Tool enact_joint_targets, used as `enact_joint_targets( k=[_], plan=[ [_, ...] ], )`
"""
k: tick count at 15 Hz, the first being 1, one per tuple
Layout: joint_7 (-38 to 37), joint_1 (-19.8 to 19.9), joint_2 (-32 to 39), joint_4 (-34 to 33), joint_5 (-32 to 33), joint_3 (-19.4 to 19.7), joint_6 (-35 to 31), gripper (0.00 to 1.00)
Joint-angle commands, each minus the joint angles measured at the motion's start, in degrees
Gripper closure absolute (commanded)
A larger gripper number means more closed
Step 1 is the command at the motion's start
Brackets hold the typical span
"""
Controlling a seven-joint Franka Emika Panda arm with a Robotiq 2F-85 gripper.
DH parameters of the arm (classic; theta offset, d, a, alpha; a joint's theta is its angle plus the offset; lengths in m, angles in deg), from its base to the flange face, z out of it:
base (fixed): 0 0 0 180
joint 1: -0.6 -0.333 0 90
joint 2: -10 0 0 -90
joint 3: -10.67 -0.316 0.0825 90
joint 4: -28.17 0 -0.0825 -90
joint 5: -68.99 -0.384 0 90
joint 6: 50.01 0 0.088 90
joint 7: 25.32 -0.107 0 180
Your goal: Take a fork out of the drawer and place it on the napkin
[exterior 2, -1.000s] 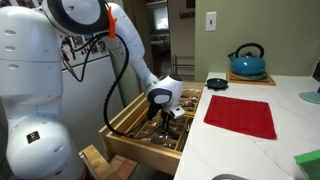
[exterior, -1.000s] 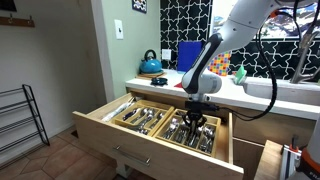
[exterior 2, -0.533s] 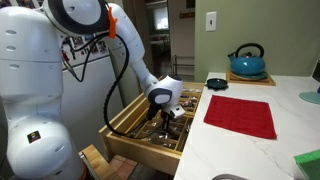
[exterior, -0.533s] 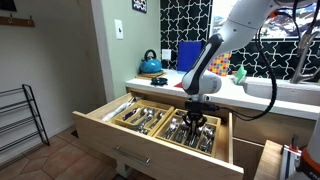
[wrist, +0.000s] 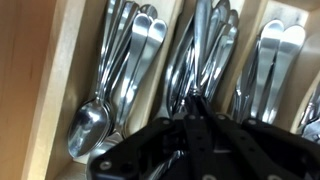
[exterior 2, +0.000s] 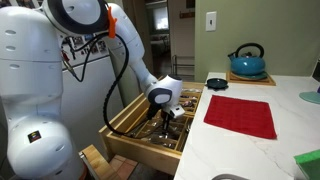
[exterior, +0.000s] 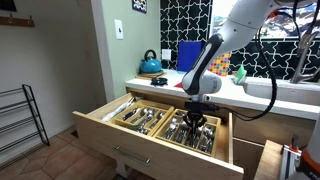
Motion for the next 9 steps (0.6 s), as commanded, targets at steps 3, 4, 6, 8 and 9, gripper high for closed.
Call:
enact_joint_targets(
  k=[3, 4, 6, 8, 9],
  plan=[
    [-0.59, -0.92, -5.58, 3.49, 0.72, 0.24, 0.47, 0.97],
    [-0.29, -0.94, -7.11, 4.31, 0.59, 0.07, 0.53, 0.97],
    [-0.68, -1.16, -9.83, 5.62, 1.01, -0.06, 0.33, 0.97],
    [-1.31, -1.21, -12.65, 6.57, 1.78, -0.03, 0.2, 0.98],
    [-1.44, -1.06, -14.08, 6.77, 2.23, -0.02, 0.43, 0.98]
  ],
)
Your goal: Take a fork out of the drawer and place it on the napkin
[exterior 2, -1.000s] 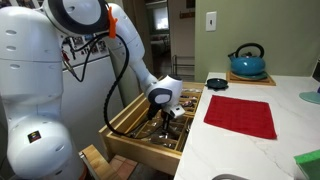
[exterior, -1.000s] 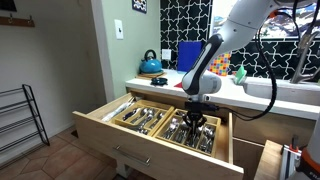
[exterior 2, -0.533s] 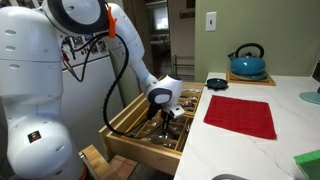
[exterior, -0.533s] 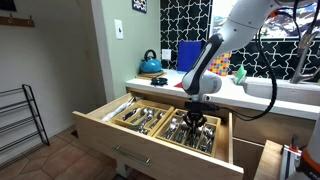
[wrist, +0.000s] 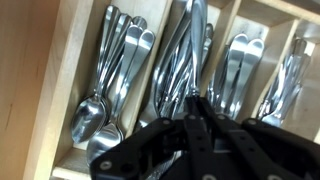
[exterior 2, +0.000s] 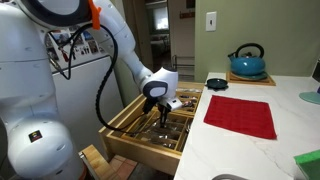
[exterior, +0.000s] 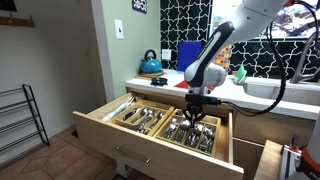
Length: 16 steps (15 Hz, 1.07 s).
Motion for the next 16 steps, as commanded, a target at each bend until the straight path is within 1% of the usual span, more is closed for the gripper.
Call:
enact_joint_targets(
  k=[1, 4, 7, 9, 10, 12, 13, 14, 15, 16],
  plan=[
    [-1.43, 0.21, -7.65, 3.18, 2.55, 0.23, 1.24, 0.98],
    [-2.6, 1.49, -12.31, 1.89, 5.12, 0.5, 3.41, 0.98],
    [-3.08, 3.41, -16.79, -0.61, 6.16, 0.55, 5.56, 0.98],
    [-3.57, 5.0, -18.53, -3.67, 5.83, 0.72, 6.61, 0.98],
    [-2.89, 5.59, -19.02, -5.56, 4.62, 1.11, 8.14, 0.98],
    [-4.49, 7.37, -19.13, -8.63, 5.08, 1.38, 6.62, 0.98],
    [-5.8, 8.28, -18.71, -9.69, 5.75, 1.28, 3.59, 0.98],
    [-6.57, 9.03, -18.41, -11.05, 6.03, 1.36, 2.88, 0.98],
    [-3.89, 7.99, -18.99, -9.43, 4.35, 1.21, 4.29, 0.92],
    [-4.23, 8.57, -18.93, -10.53, 4.44, 1.41, 3.97, 0.92]
  ],
)
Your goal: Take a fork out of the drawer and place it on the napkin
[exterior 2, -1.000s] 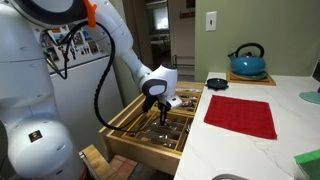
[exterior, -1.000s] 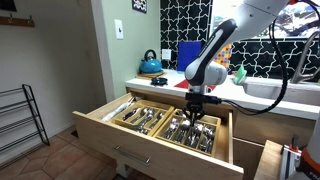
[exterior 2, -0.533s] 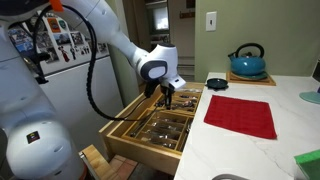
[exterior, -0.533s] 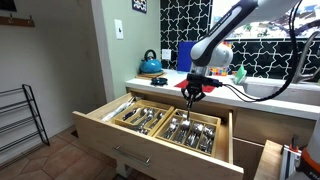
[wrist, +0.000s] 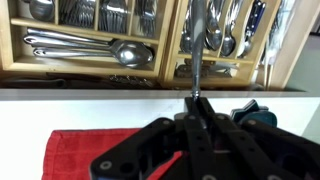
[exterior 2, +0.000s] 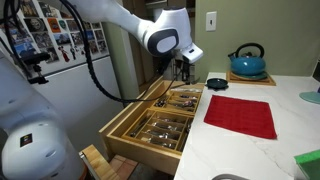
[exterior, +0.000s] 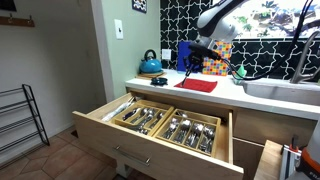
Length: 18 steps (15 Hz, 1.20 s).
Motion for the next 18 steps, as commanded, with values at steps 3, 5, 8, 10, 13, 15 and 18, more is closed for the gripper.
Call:
enact_joint_targets(
  k=[3, 5, 8, 10, 13, 15, 18],
  plan=[
    [-0.46, 0.38, 0.22, -0.88, 0.05, 0.18, 0.1, 0.92],
    [-0.57, 0.36, 0.37, -0.87, 0.07, 0.15, 0.08, 0.92],
    [-3.55, 1.35, 4.06, -4.46, 2.06, 0.09, 1.23, 0.97],
    [-4.96, 2.2, 8.6, -9.41, 1.68, 1.54, 3.83, 0.97],
    [-6.07, 3.14, 14.7, -16.69, 0.86, 3.99, 6.56, 0.98],
    [-5.68, 3.77, 18.82, -21.78, 0.07, 5.72, 9.6, 0.98],
    [-4.53, 5.04, 25.21, -29.91, -3.05, 7.49, 15.0, 0.98]
  ],
)
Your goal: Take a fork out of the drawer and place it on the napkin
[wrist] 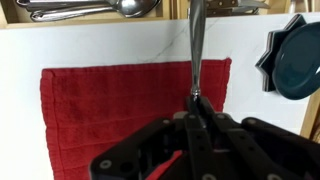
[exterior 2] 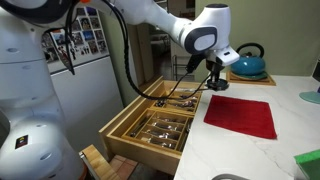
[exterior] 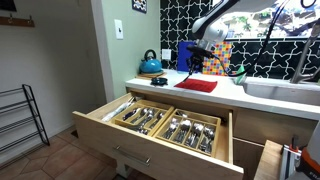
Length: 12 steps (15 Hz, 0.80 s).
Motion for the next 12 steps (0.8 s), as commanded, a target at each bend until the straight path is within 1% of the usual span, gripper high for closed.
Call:
enact_joint_targets(
  k=[1, 2, 7, 12],
  plan=[
    [0.4, 1.64, 9.1, -11.68, -3.15, 1.62, 7.05, 0.98],
    [1.2, 2.31, 11.28, -14.68, -4.03, 1.74, 9.53, 0.98],
    [1.53, 4.92, 21.12, -27.0, -6.83, 1.25, 15.88, 0.98],
    [1.5, 6.68, 28.91, -35.9, -7.07, 0.64, 18.63, 0.98]
  ],
)
